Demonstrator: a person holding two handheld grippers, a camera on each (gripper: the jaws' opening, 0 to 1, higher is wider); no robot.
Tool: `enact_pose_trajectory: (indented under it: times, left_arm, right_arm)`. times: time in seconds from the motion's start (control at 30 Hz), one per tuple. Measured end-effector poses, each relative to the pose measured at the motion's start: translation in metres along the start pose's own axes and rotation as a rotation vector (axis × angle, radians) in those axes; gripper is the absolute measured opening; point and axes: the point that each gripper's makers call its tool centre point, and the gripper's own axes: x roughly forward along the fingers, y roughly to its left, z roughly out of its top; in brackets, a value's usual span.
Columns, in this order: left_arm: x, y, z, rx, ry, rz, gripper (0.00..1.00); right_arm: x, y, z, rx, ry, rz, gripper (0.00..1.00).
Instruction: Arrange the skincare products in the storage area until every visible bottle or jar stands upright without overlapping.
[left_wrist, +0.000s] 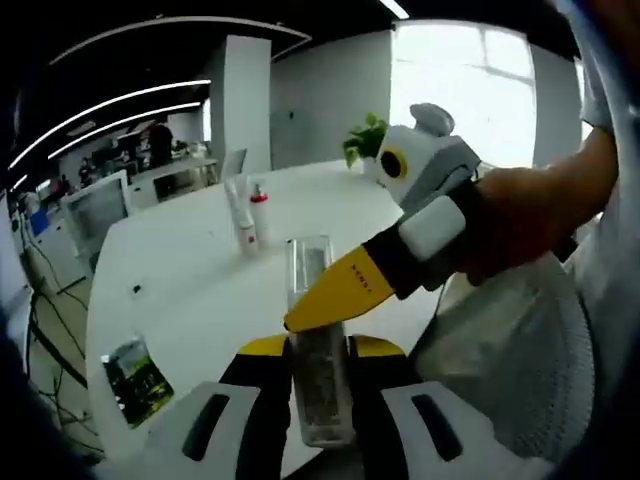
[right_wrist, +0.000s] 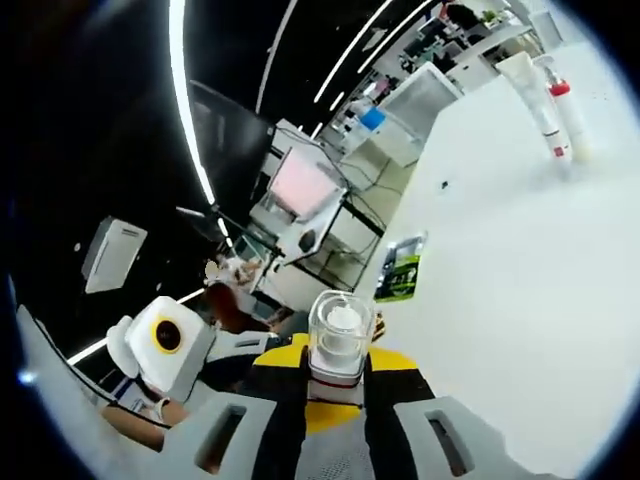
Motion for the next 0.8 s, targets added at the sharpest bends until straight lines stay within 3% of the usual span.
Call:
enact_pose_trajectory:
  times: [0.17,0.23,0.3,0.4,0.43,0.5,0.63,0.73,0.8]
  left_arm:
    - [-0.005,-0.004,0.014,0.038,-0.078,-0.04,0.2]
    - [-0.009,-0.004,0.015,0.044,-0.079,-0.043,0.2]
    - [-0.012,-0.001,0.017,0.069,-0.088,-0.027,0.28]
    - [-0.017,0.025,0.014,0.18,-0.068,0.11,0.6]
    - [-0.018,0.029,0.011,0.196,-0.051,0.123,0.63]
    - [-0.022,0.032,0.008,0.182,-0.048,0.118,0.65]
    - [-0.034,0.06,-0.015,0.224,0.045,0.253,0.62]
    - [-0.036,0.074,-0.028,0.089,0.023,0.344,0.68]
    - [-0.034,0.079,-0.042,0.091,0.09,0.374,0.68]
  right_arm:
    - [-0.007,0.007,0.009,-0.059,0.005,0.027,0.14]
    - [-0.013,0.01,0.014,-0.146,0.007,0.026,0.14]
    - [-0.017,0.013,0.017,-0.155,0.009,0.033,0.14]
    - [-0.025,0.008,0.026,-0.21,0.014,0.012,0.14]
    - [-0.026,0.007,0.027,-0.214,0.013,0.009,0.14]
    - [-0.031,0.002,0.035,-0.228,0.0,-0.005,0.14]
    - [-0.041,-0.023,0.056,-0.271,-0.016,-0.097,0.15]
    - [-0.048,-0.04,0.066,-0.281,-0.019,-0.154,0.15]
    - [-0.054,-0.054,0.074,-0.294,-0.02,-0.21,0.15]
